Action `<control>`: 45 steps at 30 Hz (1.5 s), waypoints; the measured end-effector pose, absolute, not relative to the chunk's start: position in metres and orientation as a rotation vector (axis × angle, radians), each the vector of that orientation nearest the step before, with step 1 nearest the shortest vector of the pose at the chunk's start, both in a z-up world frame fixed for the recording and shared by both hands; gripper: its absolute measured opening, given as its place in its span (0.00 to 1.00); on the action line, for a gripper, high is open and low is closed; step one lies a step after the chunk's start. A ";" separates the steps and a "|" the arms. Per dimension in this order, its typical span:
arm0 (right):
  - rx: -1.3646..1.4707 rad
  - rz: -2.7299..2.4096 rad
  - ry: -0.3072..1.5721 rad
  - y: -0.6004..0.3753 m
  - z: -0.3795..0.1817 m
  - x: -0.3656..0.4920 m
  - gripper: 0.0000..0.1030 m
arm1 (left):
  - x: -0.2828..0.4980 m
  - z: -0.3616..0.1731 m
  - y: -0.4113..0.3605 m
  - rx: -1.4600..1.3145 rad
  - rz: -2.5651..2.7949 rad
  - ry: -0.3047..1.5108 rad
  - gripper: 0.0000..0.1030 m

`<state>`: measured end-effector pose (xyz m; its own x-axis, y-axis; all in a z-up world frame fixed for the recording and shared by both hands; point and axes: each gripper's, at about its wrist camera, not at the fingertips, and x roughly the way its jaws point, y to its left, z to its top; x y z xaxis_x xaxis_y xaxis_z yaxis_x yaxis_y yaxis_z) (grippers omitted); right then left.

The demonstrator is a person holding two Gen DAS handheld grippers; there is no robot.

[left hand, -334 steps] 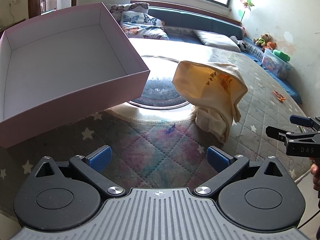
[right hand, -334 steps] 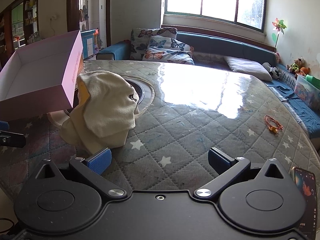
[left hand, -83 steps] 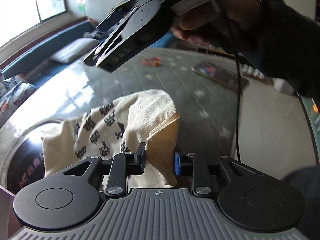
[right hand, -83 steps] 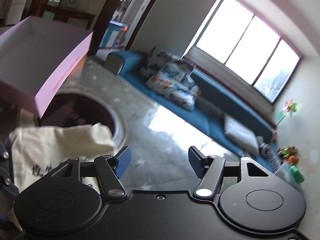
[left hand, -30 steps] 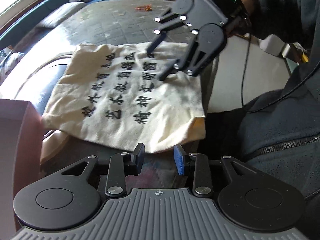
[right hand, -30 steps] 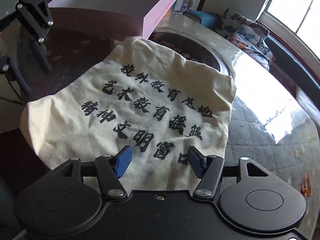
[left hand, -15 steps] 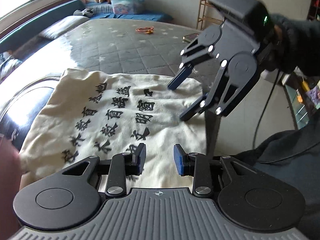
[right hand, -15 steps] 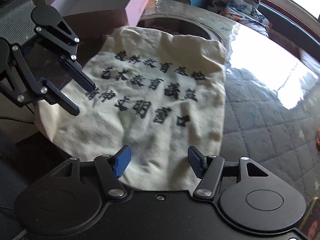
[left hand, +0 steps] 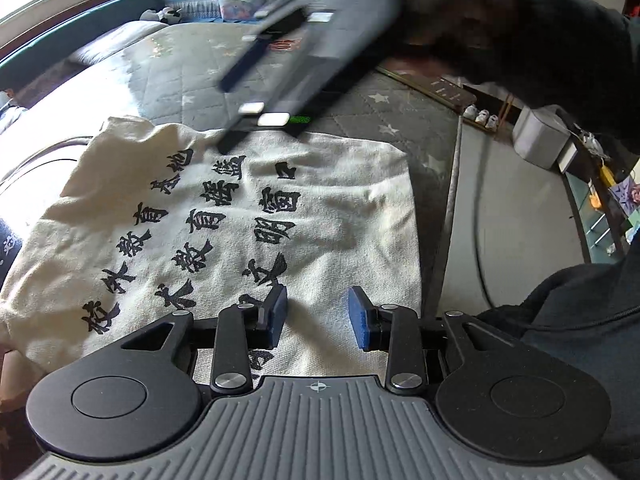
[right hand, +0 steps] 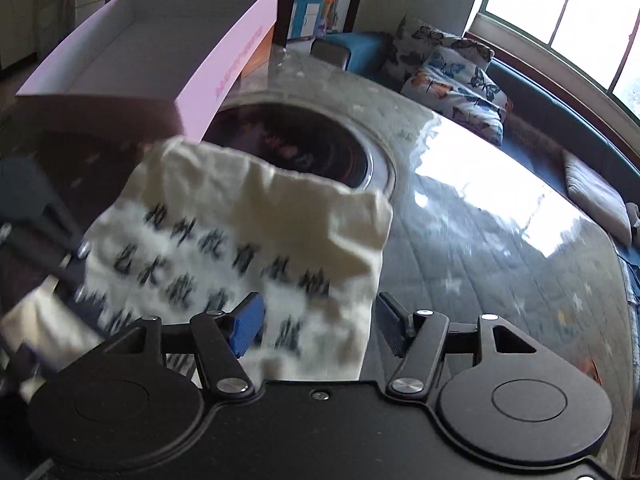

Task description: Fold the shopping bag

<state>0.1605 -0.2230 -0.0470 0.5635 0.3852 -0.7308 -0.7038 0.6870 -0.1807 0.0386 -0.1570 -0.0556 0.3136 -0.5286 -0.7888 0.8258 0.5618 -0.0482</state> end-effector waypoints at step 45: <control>-0.578 0.830 0.760 -0.224 -0.074 0.066 0.69 | 0.006 -0.047 -0.106 0.464 -0.905 0.864 0.35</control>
